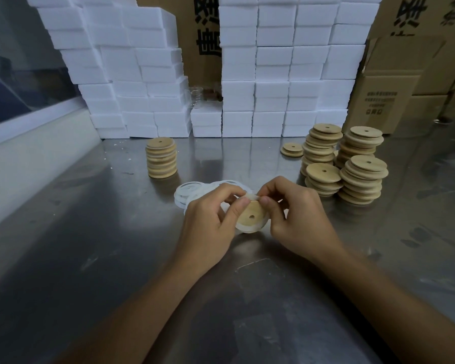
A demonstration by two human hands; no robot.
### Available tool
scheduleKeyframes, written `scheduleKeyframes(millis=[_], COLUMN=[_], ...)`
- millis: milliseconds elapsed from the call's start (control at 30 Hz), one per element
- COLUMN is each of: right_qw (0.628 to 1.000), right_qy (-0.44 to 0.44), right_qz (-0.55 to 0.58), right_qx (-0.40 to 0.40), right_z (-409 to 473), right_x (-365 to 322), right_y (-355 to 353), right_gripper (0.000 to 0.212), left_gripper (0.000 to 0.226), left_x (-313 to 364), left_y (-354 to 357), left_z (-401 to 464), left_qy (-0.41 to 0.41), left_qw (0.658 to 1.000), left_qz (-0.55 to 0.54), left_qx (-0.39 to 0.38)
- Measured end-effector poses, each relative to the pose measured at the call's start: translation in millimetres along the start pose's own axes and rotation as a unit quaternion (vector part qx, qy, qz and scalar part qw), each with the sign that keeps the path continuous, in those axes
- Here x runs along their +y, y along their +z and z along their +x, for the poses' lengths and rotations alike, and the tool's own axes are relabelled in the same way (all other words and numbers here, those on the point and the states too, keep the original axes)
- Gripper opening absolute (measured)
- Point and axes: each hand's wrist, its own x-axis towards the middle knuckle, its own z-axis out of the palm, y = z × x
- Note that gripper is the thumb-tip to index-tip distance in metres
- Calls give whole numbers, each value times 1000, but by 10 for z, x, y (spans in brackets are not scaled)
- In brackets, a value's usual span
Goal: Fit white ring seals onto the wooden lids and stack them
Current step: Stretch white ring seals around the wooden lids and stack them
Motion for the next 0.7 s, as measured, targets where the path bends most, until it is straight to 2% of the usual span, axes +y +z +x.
scheduleKeyframes(millis=[100, 367, 533, 700], right_qw=[1000, 1000, 999, 994], right_qy=[-8, -8, 37, 80], right_qz=[-24, -9, 23, 72], right_qx=[-6, -10, -9, -3], right_z=[4, 22, 16, 10], right_x=[15, 40, 66, 91], right_y=[-4, -12, -9, 12], right_gripper=[9, 11, 14, 13], left_gripper=[4, 13, 17, 24], left_x=[10, 3, 2, 10], left_y=[-5, 4, -6, -20], left_z=[-7, -22, 1, 8], left_qy=[-20, -34, -98, -106], left_qw=[999, 999, 995, 994], left_qz=[-27, 25, 8, 20], left_qx=[0, -10, -6, 4])
